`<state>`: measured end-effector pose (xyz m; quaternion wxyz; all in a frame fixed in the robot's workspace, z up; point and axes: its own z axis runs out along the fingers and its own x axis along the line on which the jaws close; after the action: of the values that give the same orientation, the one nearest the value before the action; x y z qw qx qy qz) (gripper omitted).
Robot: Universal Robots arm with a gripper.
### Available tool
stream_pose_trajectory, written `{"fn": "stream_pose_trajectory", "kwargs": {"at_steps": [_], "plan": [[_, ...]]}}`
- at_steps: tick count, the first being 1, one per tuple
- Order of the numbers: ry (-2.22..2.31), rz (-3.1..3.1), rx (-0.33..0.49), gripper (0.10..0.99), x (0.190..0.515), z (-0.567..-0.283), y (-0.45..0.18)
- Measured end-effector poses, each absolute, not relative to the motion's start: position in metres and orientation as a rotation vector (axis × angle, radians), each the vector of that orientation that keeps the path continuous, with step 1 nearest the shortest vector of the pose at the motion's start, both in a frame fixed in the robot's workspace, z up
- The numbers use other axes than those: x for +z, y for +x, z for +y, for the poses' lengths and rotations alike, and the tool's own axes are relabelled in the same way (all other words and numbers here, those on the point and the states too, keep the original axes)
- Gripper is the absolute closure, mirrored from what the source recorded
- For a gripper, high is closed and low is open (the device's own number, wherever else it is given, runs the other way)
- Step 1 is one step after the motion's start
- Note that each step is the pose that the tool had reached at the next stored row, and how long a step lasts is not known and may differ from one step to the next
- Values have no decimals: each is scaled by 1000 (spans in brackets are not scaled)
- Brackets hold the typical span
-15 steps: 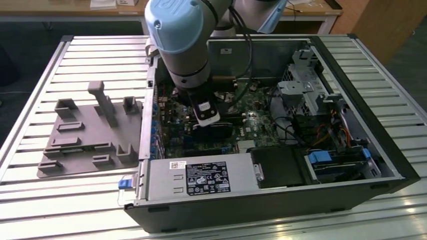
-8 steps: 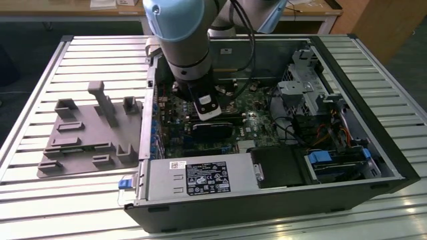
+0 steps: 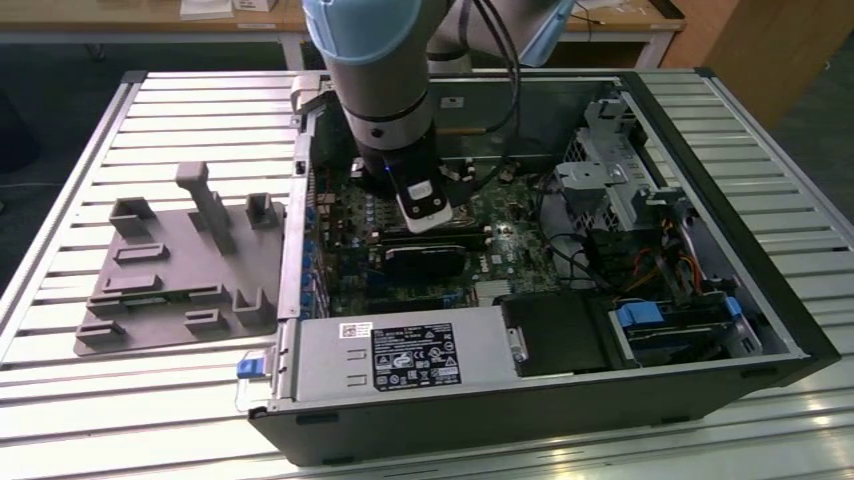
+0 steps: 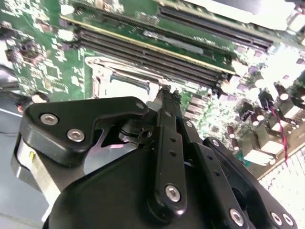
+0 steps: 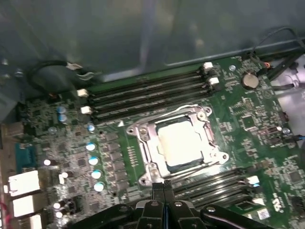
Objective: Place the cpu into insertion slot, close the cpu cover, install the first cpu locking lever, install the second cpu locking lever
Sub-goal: 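Install the second cpu locking lever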
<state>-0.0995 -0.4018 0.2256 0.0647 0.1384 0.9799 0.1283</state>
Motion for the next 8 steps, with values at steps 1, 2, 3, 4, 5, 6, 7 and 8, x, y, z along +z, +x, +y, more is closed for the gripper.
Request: {"fn": "stream_pose_trajectory", "kwargs": {"at_steps": [1,2,3,4,5,6,7,8], "plan": [[419,2958,379,984,226,-402,-97],[420,2958,371,984,226,-402,-95],[421,2959,366,984,226,-402,-92],[422,2959,361,984,226,-402,-90],[422,2960,356,984,226,-402,-87],[423,2960,350,984,226,-402,-85],[423,2961,344,984,226,-402,-82],[424,2962,339,984,226,-402,-79]]}}
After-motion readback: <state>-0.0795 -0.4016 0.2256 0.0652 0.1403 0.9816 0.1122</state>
